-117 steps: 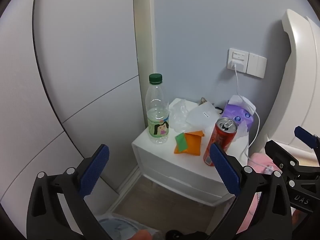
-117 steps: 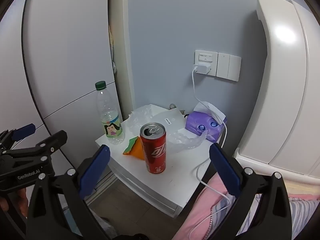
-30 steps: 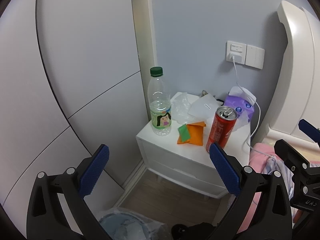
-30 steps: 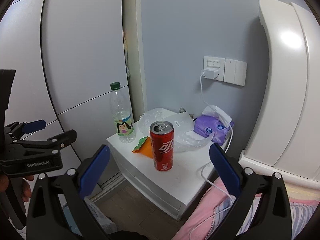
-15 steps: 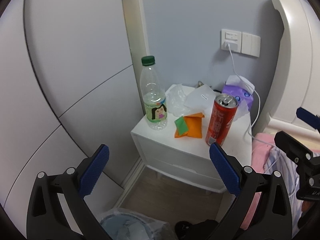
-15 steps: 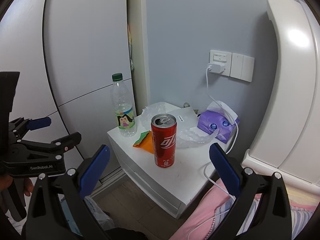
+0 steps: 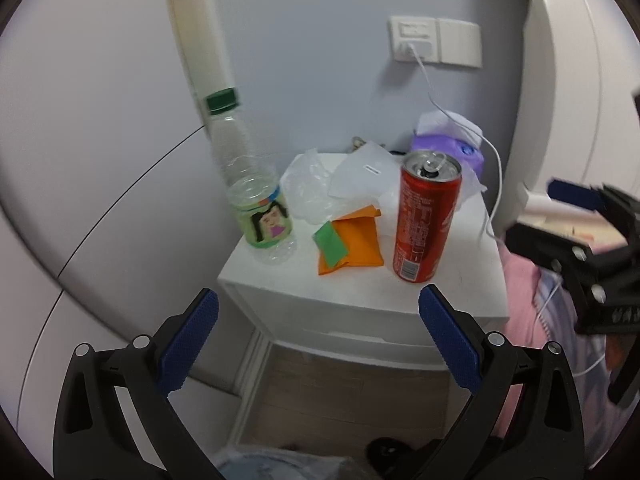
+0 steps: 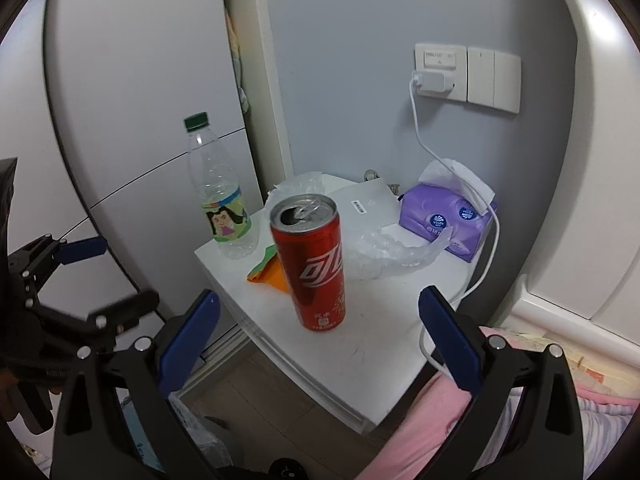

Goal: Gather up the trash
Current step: 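Move the left tool to the red can and close its fingers around it, then lift the red can with the left tool and carry it over the trash bin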

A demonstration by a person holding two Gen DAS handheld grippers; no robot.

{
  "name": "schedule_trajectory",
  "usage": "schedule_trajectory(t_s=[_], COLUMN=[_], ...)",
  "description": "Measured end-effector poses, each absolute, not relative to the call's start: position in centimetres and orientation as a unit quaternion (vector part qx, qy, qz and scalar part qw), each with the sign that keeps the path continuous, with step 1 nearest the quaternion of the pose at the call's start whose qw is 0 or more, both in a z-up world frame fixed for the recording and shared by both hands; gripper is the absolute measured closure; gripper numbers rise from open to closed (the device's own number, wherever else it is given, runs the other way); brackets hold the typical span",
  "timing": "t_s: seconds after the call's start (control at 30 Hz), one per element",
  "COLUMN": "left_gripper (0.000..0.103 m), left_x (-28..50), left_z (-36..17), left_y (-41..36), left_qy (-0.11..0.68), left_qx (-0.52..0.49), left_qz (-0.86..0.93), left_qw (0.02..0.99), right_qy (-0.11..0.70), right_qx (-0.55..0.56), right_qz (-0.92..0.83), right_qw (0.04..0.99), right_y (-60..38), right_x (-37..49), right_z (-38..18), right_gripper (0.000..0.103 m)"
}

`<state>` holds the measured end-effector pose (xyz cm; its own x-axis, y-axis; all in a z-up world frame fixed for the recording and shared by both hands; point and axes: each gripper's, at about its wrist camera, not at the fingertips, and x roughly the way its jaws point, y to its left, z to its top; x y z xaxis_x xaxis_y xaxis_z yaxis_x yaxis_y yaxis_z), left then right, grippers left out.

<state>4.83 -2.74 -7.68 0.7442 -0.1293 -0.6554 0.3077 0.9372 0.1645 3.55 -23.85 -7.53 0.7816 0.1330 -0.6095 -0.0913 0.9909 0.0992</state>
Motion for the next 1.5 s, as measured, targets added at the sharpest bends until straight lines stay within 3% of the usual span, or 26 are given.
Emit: schedule_trajectory(t_s=[0.8,0.87,0.9,1.0,1.13,1.5], left_gripper=[0.006,0.006,0.006,0.006,0.006,0.006], left_x=[10.2,10.4,10.5,10.9,11.5,11.6], left_z=[-14.5,-14.8,-15.0,-15.4,-15.8,-15.4], left_y=[-6.4,-6.5,-6.6,-6.7,-6.5,-6.5], left_qy=[0.348,0.346,0.345,0.344,0.349,0.343], left_qx=[0.141,0.144,0.145,0.142,0.122,0.106], left_qz=[-0.247,-0.252,-0.254,-0.258,-0.262,-0.26], left_qw=[0.893,0.892,0.892,0.892,0.892,0.896], right_qy=[0.336,0.335,0.336,0.338,0.34,0.327], right_qx=[0.023,0.022,0.021,0.022,0.023,0.029], right_qz=[0.062,0.064,0.065,0.065,0.07,0.074], right_qw=[0.939,0.94,0.939,0.939,0.938,0.942], right_y=[-22.4,-22.2,-22.2,-22.2,-22.3,-22.7], right_x=[11.5,11.8,11.9,12.1,12.3,11.5], right_z=[-11.7,-11.9,-12.0,-12.3,-12.5,-11.4], right_gripper=[0.008,0.015,0.023,0.026,0.045,0.048])
